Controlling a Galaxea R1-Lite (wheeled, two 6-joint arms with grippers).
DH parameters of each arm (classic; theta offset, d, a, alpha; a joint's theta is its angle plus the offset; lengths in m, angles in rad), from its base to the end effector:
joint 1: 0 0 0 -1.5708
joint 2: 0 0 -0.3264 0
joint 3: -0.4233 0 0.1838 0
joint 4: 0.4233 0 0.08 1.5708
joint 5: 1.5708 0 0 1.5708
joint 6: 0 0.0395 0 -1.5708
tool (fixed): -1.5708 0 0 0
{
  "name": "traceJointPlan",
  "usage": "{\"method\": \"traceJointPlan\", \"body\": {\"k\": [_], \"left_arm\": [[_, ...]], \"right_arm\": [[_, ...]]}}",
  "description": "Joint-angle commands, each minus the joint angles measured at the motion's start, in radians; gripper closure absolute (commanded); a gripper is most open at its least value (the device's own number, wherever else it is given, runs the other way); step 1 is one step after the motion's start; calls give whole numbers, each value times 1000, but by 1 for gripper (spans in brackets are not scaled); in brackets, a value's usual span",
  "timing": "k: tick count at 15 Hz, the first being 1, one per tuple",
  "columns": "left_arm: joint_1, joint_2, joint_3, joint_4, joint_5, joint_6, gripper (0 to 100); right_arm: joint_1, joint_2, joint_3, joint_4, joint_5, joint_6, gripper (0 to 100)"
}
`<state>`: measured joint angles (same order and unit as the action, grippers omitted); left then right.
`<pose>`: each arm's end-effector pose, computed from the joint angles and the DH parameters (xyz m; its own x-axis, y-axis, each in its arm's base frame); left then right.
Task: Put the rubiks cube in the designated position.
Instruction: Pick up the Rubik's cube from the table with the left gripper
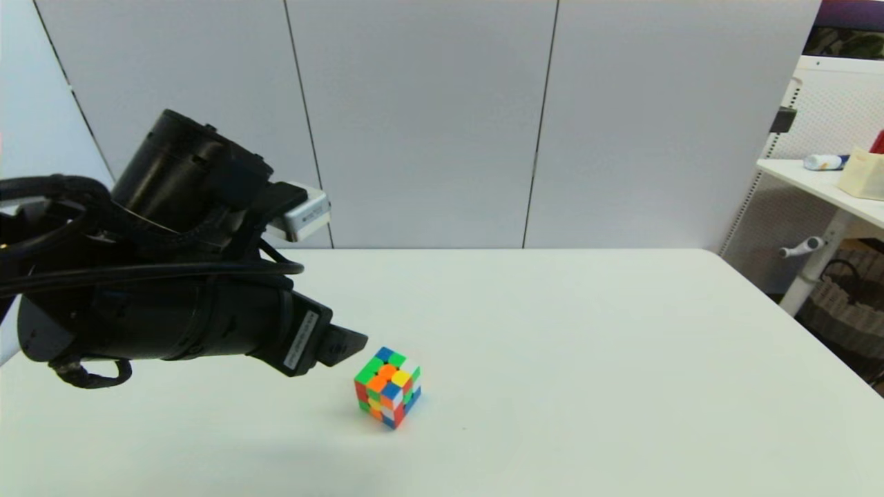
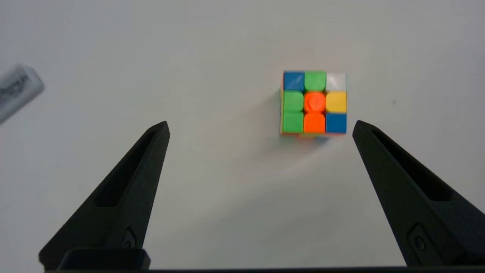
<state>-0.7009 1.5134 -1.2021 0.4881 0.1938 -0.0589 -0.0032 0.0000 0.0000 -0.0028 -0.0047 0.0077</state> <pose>0.1935 -0.1533 0.2613 0.6470 -0.2940 -0.7035 0.4971 0.8623 0.0968 -0.0393 -0.0001 0.0758 1.0000 -0.0079 0.0028 0.0079 0.9999 0.0077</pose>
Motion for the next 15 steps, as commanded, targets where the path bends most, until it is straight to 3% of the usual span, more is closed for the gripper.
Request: {"method": "traceJointPlan", "body": {"k": [1, 5, 15], "left_arm": [[-32, 90, -79, 96, -42, -42, 0], [-103, 133, -103, 118, -50, -202, 0], [-109, 272, -106, 115, -37, -214, 0]], "right_arm": [[0, 0, 0, 0, 0, 0, 0], [0, 0, 0, 0, 0, 0, 0], [0, 0, 0, 0, 0, 0, 0]]}}
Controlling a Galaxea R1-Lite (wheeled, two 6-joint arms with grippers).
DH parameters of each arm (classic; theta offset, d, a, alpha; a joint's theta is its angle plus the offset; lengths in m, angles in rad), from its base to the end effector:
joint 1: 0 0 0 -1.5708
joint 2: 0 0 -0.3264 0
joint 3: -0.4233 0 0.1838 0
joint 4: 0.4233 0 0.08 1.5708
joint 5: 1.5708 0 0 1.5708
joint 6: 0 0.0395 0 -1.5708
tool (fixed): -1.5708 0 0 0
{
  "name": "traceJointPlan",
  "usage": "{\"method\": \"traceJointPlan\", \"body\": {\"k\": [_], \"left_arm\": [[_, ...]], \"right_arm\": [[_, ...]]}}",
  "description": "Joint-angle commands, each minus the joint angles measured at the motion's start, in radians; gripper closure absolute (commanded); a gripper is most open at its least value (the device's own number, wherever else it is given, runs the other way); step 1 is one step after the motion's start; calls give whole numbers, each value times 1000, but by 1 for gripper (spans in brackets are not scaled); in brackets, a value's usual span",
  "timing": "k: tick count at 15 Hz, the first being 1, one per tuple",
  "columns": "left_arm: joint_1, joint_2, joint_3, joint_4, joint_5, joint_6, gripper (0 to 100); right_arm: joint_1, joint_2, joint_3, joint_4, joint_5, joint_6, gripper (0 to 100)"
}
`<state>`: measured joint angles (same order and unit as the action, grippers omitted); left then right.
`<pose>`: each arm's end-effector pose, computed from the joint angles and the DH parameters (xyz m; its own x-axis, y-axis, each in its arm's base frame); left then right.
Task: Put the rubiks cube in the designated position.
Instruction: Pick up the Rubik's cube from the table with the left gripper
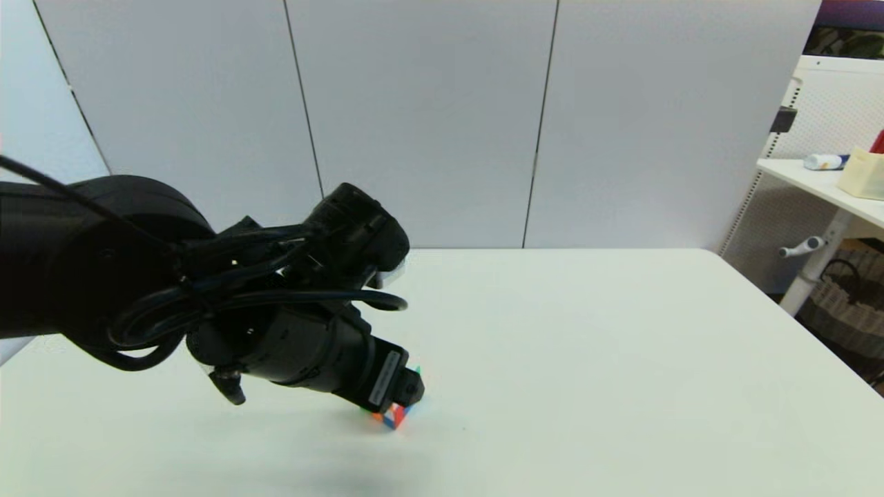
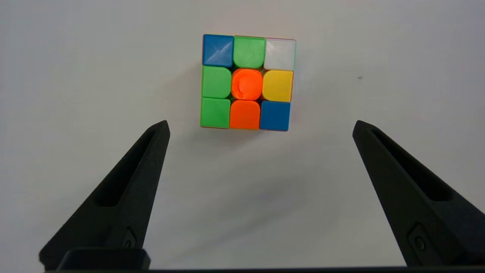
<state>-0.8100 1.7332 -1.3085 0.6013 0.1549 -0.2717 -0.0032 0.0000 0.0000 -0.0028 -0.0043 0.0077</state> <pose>0.2101 -0.2118 0.2201 0.4648 -0.2645 -0.8450 0.4780 0.8783 -0.0120 -0.0393 0.0000 0.0758 1.0000 -0.0075 0.0028 0.0075 0.9999 0.0077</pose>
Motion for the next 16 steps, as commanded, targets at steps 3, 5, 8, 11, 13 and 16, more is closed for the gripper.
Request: {"method": "traceJointPlan", "body": {"k": [3, 5, 8, 11, 13, 16], "left_arm": [[0, 85, 0, -3, 12, 2, 0], [0, 106, -2, -6, 35, 2, 0], [2, 135, -2, -21, 49, 2, 0], [6, 154, -2, -48, 49, 0, 0], [9, 155, 2, -51, 48, 0, 0], [15, 160, 2, -52, 49, 2, 0]], "right_arm": [[0, 0, 0, 0, 0, 0, 0], [0, 0, 0, 0, 0, 0, 0], [0, 0, 0, 0, 0, 0, 0], [0, 0, 0, 0, 0, 0, 0], [0, 0, 0, 0, 0, 0, 0], [0, 0, 0, 0, 0, 0, 0]]}}
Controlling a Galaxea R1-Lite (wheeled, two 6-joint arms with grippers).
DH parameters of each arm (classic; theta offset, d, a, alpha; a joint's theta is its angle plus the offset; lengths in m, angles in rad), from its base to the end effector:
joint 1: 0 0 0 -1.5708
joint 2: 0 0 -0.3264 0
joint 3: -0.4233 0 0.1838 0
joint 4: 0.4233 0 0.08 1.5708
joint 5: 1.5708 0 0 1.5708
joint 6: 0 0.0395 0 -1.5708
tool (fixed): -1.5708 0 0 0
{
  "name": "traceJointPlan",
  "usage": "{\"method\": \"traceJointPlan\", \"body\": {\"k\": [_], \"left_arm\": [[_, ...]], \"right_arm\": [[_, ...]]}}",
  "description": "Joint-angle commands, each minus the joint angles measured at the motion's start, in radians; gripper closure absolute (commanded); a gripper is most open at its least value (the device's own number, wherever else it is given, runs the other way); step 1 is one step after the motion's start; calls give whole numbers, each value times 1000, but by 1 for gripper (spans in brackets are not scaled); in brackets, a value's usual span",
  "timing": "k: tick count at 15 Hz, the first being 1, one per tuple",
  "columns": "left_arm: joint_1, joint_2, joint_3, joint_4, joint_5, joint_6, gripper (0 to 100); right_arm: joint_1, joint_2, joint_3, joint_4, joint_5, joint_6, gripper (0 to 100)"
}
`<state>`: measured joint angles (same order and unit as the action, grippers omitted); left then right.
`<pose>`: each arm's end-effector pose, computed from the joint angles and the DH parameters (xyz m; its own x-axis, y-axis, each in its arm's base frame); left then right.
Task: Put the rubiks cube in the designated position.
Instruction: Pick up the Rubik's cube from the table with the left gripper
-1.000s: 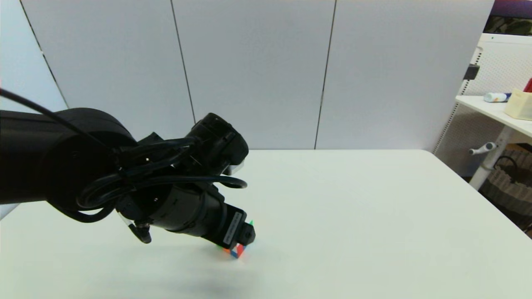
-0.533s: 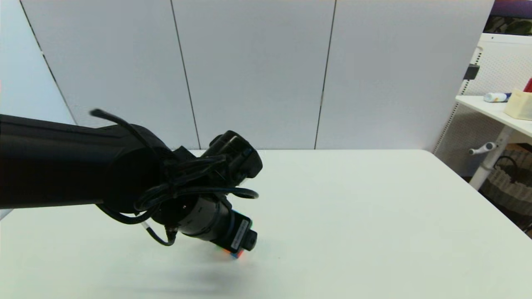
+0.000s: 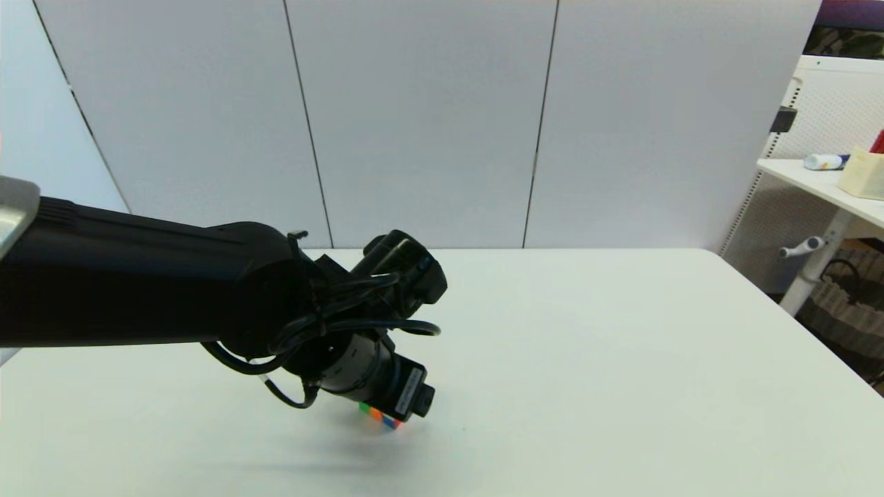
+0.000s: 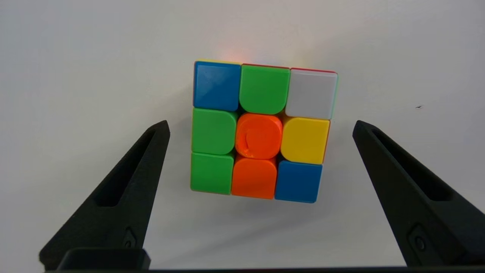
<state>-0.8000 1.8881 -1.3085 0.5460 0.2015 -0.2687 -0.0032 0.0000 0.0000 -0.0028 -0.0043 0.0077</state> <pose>0.2387 -0.2345 0.1744 0.4375 -0.1632 -0.8843 0.4528 0.8896 0.0598 -0.0393 0.0000 0.0758 1.0000 -0.0075 0.0028 0.0075 0.9999 0.0077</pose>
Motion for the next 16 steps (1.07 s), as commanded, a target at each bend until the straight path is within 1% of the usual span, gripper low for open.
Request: {"method": "traceJointPlan", "body": {"k": [1, 7, 10, 15, 16], "left_arm": [[5, 5, 2, 3, 1, 0, 0], [5, 40, 0, -6, 4, 0, 0], [5, 52, -2, -12, 41, -1, 0], [5, 62, -2, -11, 44, -6, 0], [5, 60, -2, -11, 44, -7, 100]], "right_arm": [[0, 0, 0, 0, 0, 0, 0], [0, 0, 0, 0, 0, 0, 0], [0, 0, 0, 0, 0, 0, 0], [0, 0, 0, 0, 0, 0, 0], [0, 0, 0, 0, 0, 0, 0]]}}
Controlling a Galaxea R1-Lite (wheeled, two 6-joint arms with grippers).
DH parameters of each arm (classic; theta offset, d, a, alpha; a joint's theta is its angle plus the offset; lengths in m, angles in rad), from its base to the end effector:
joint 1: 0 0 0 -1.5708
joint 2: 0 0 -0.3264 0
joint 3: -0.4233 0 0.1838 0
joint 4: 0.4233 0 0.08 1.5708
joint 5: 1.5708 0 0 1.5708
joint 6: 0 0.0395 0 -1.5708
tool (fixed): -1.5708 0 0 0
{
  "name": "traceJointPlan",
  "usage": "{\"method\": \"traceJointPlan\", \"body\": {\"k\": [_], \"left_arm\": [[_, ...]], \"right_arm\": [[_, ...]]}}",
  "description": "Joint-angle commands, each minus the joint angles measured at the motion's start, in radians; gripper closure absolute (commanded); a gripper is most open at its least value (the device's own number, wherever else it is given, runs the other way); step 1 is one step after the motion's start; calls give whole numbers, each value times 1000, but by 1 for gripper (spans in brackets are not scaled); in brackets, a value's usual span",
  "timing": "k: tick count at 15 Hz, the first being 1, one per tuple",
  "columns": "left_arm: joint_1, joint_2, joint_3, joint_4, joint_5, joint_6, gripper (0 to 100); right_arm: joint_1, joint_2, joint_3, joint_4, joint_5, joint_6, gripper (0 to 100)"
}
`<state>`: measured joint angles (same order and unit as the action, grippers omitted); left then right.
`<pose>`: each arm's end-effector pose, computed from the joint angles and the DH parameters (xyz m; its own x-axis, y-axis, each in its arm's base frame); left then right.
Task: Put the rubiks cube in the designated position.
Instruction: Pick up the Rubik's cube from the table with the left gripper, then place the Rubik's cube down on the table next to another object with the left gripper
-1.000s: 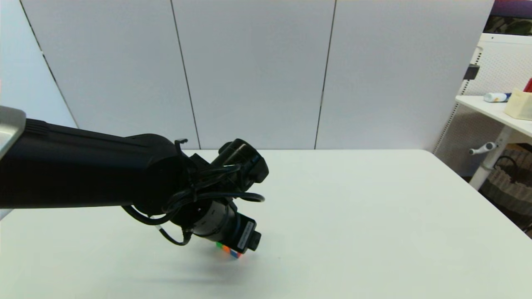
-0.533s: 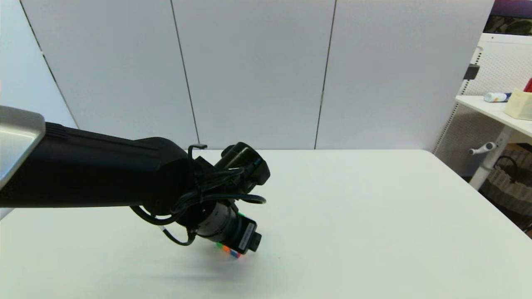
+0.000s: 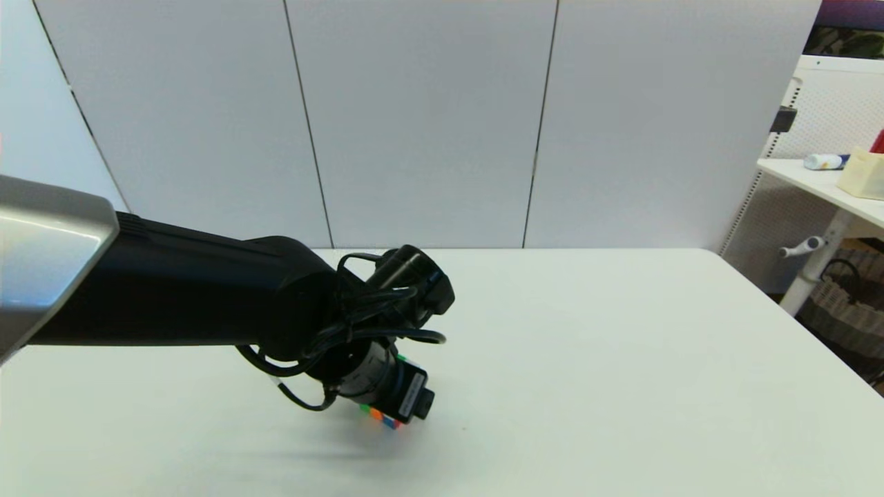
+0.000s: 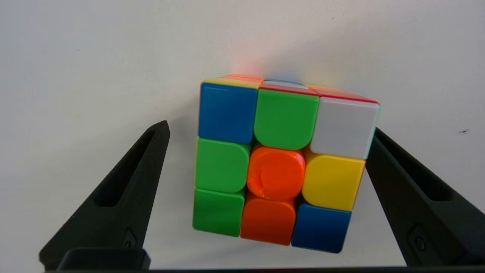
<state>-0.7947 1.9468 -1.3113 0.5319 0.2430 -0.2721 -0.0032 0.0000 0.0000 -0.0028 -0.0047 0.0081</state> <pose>0.2491 -0.2403 0.1560 0.4386 -0.1034 -0.8927 0.4303 0.8962 0.1077 -0.0393 -0.0001 0.0758 1.0000 -0.0079 0.0028 0.0079 0.9999 0.0081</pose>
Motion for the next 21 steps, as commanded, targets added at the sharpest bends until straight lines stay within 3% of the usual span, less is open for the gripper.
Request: {"method": "traceJointPlan", "body": {"k": [1, 10, 13, 16, 19, 21], "left_arm": [[0, 1, 0, 2, 1, -2, 100], [5, -81, -98, 17, -5, 2, 100], [78, -189, -123, 34, -1, 8, 100], [229, -284, -123, 85, -1, 113, 100], [477, -335, -126, 76, -8, 307, 100], [595, -321, -146, 51, -13, 347, 100]], "right_arm": [[0, 0, 0, 0, 0, 0, 0], [0, 0, 0, 0, 0, 0, 0], [0, 0, 0, 0, 0, 0, 0], [0, 2, 0, 0, 0, 0, 0], [0, 0, 0, 0, 0, 0, 0], [0, 0, 0, 0, 0, 0, 0]]}}
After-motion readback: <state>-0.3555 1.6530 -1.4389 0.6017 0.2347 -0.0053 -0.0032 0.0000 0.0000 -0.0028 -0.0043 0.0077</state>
